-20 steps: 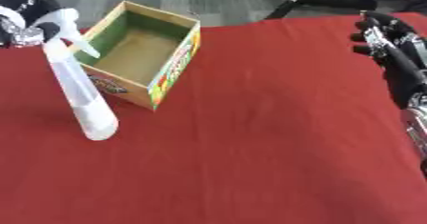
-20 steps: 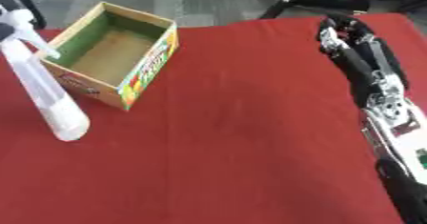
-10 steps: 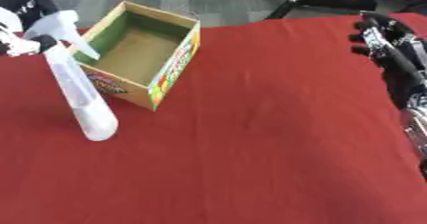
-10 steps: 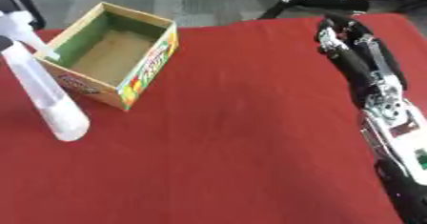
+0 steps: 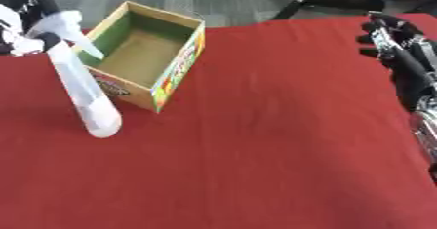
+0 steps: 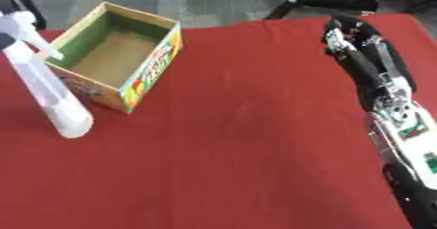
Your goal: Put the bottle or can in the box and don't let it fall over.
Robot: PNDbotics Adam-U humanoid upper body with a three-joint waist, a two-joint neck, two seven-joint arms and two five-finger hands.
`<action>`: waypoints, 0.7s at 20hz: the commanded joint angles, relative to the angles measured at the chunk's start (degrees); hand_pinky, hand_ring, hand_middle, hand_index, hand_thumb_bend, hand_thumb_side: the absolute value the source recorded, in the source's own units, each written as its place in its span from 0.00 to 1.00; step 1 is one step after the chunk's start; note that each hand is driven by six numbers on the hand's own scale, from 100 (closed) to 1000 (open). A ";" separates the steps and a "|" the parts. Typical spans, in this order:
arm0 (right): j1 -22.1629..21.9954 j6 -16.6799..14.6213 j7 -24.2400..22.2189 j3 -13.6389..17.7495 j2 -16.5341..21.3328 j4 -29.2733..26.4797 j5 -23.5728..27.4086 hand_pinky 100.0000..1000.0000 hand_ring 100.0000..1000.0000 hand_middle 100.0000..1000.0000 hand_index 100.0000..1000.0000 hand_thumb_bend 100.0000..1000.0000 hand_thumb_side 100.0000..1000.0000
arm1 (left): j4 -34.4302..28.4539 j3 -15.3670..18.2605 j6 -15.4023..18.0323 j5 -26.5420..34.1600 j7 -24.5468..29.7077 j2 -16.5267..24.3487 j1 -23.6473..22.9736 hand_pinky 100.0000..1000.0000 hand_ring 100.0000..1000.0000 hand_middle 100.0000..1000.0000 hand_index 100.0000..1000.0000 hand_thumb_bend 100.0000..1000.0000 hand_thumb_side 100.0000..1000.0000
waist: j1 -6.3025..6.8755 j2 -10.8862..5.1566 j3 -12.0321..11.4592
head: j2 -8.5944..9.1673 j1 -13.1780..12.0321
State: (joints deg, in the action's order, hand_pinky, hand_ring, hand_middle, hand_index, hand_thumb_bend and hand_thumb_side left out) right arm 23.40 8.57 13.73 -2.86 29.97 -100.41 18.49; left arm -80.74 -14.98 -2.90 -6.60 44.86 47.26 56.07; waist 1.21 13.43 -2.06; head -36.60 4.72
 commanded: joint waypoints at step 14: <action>0.06 -0.11 -0.01 0.52 1.06 -0.28 0.27 0.79 0.77 0.74 0.83 0.00 0.43 | -2.24 2.88 -0.26 1.03 -1.39 1.64 2.54 0.41 0.37 0.44 0.48 0.03 0.00 | 0.15 -2.11 -0.78 | -0.10 0.66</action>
State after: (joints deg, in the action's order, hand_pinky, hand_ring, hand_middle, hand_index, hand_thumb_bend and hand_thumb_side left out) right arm 23.05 8.60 13.62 -2.86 29.97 -100.39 18.49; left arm -82.01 -13.45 -3.15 -6.03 43.85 47.27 57.16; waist 1.32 12.62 -2.83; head -36.65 5.19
